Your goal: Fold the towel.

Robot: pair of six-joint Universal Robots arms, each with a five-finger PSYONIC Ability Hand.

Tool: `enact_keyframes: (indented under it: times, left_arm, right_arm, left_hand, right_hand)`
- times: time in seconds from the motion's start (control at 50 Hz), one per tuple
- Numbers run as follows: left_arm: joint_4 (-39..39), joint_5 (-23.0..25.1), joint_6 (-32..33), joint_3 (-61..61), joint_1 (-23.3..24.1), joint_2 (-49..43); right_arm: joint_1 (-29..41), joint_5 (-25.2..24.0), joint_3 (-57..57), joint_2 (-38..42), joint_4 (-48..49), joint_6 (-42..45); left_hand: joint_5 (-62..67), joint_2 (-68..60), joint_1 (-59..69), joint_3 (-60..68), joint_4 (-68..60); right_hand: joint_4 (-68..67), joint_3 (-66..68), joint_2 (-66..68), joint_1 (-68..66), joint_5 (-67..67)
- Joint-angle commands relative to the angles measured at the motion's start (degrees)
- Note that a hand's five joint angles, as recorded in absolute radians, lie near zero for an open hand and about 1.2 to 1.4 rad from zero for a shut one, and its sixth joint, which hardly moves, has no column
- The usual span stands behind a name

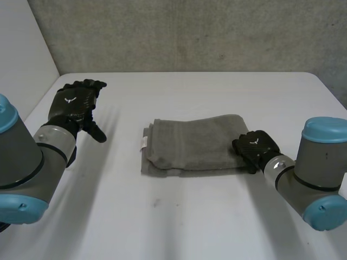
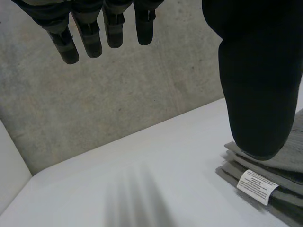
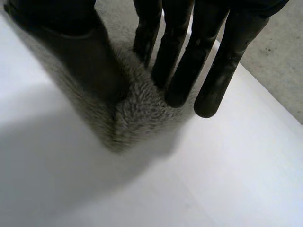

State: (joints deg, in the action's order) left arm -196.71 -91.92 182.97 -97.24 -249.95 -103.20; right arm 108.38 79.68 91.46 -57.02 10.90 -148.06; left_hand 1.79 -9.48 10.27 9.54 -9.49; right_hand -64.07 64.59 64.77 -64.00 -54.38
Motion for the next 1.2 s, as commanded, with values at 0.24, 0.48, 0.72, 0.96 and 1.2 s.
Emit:
enact_keyframes:
  times: [0.24, 0.48, 0.72, 0.96, 1.2]
  left_arm:
    - [0.53, -0.01, -0.07, 4.86, 2.19, 5.38]
    - [0.53, -0.01, -0.07, 5.48, 2.27, 4.68]
    - [0.62, -0.01, -0.15, 10.13, 2.54, 0.29]
    - [7.29, 0.07, -4.18, 21.28, 9.74, -14.55]
    - [9.15, 0.6, -10.96, 31.49, 15.89, -30.02]
  right_arm:
    - [16.95, 3.29, -14.73, 1.83, 1.58, 26.51]
    - [30.05, -1.81, -16.84, 12.99, 3.43, 46.28]
    - [21.45, 0.55, -10.69, -2.9, 13.88, 7.95]
    - [12.21, 4.69, -11.91, -6.35, 0.1, -17.86]
    - [9.57, 4.34, -16.14, 0.68, -6.68, -23.85]
  left_hand:
    - [-1.79, -0.52, -0.27, 0.46, -0.51]
    - [-1.79, -0.52, -0.27, 0.46, -0.51]
    - [-1.79, -0.52, -0.27, 0.46, -0.51]
    - [-1.79, -0.52, -0.27, 0.46, -0.51]
    - [-1.4, -0.91, 0.11, 0.85, -0.89]
  right_hand:
    - [-15.93, 15.41, 15.23, -16.0, -15.62]
    - [-15.93, 15.41, 15.23, -16.0, -15.62]
    - [54.07, -54.59, -54.77, 54.0, 54.38]
    - [54.07, -54.59, -54.77, 54.0, 54.38]
    - [54.07, -54.59, -54.77, 54.0, 54.38]
